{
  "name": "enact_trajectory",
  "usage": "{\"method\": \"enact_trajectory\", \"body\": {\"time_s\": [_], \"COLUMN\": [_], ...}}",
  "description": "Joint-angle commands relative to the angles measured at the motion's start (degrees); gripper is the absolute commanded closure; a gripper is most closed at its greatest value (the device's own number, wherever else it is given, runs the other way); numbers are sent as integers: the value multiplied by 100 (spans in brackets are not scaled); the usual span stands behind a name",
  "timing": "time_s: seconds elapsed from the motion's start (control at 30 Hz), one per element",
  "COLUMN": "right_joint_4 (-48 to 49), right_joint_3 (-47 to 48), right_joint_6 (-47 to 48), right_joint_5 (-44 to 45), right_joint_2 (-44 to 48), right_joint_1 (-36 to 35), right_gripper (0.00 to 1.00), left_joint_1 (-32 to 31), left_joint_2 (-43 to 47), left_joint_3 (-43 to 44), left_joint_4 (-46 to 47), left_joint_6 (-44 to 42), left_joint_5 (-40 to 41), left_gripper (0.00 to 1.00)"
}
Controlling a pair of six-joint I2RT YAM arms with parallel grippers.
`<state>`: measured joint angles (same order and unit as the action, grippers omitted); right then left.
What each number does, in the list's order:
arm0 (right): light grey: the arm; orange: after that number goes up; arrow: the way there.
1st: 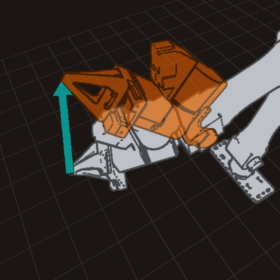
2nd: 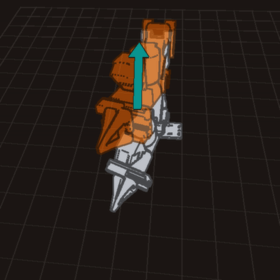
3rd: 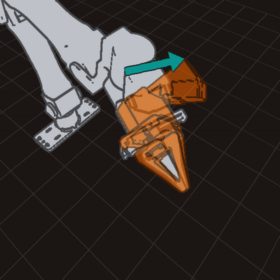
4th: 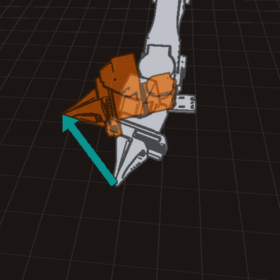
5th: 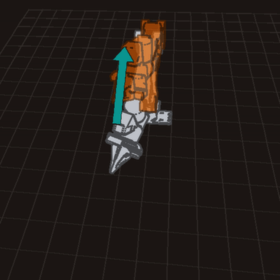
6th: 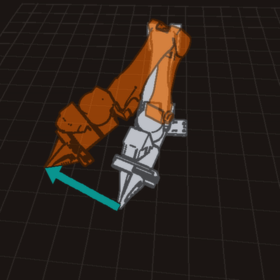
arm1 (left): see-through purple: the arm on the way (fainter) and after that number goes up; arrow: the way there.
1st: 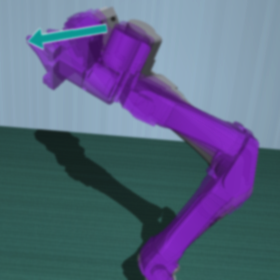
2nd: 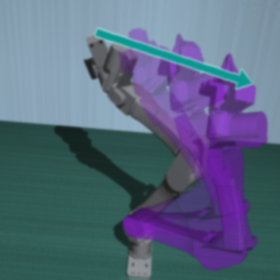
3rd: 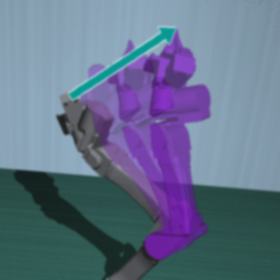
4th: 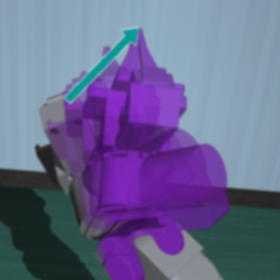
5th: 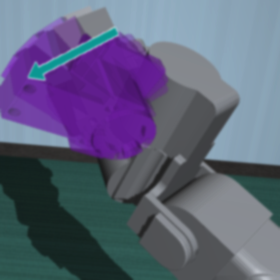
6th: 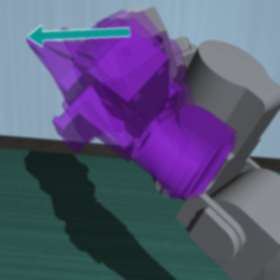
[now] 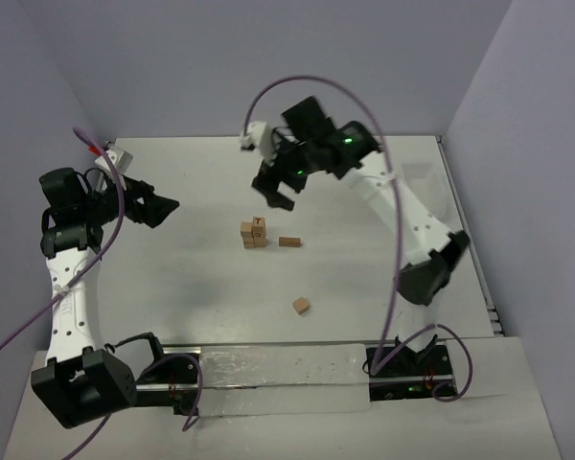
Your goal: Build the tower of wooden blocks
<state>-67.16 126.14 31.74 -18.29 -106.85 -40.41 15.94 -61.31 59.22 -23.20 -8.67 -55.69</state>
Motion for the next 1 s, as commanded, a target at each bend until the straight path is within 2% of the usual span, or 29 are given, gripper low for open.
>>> {"method": "enact_trajectory", "body": {"time_s": [0.0, 0.03, 0.07, 0.1, 0.13, 0.17, 0.23, 0.3, 0.37, 0.5, 0.6, 0.7, 0.97], "right_joint_4": [688, 835, 975, 1099, 1108, 1157, 1233, 1338, 1369, 1381, 1375, 1278, 1221], "right_joint_3": [-539, -769, -1273, -1531, -1744, -2147, -2769, -3110, -3458, -3739, -3726, -3656, -3712], "right_joint_6": [-898, -1021, -1094, -1156, -1161, -1177, -1178, -1170, -1178, -1196, -1187, -1146, -1027], "right_joint_5": [-725, -803, -955, -1047, -1119, -1334, -1572, -1825, -1952, -2184, -2277, -2398, -2602], "right_joint_2": [1164, 1332, 1473, 1703, 1720, 1898, 2203, 2397, 2554, 2649, 2673, 2622, 2546], "right_joint_1": [1133, 1347, 1735, 1927, 2079, 2348, 2611, 2920, 3089, 3284, 3442, 3631, 3848], "right_gripper": [0, 0, 0, 0, 0, 0, 0, 0, 0, 0, 0, 0, 0], "left_joint_1": [-1010, -1360, -2140, -2582, -3020, -3909, -5106, -5559, -6185, -6782, -6898, -6939, -6983], "left_joint_2": [163, 139, 88, -21, -30, -151, -407, -829, -1231, -1972, -2595, -3064, -4010], "left_joint_3": [433, 408, 374, 339, 296, 203, 153, 178, 298, 550, 816, 979, 1468], "left_joint_4": [-497, -543, -586, -736, -747, -909, -1286, -1713, -2258, -2730, -2764, -2534, -1954], "left_joint_6": [-538, -531, -506, -577, -681, -1100, -1978, -2687, -4124, -5380, -6085, -6365, -6436], "left_joint_5": [462, 719, 947, 1329, 1359, 1909, 2077, 1843, 1373, 1530, 1688, 1841, 2151], "left_gripper": [3, 5, 8, 11, 11, 16, 19, 20, 20, 22, 26, 28, 33]}}
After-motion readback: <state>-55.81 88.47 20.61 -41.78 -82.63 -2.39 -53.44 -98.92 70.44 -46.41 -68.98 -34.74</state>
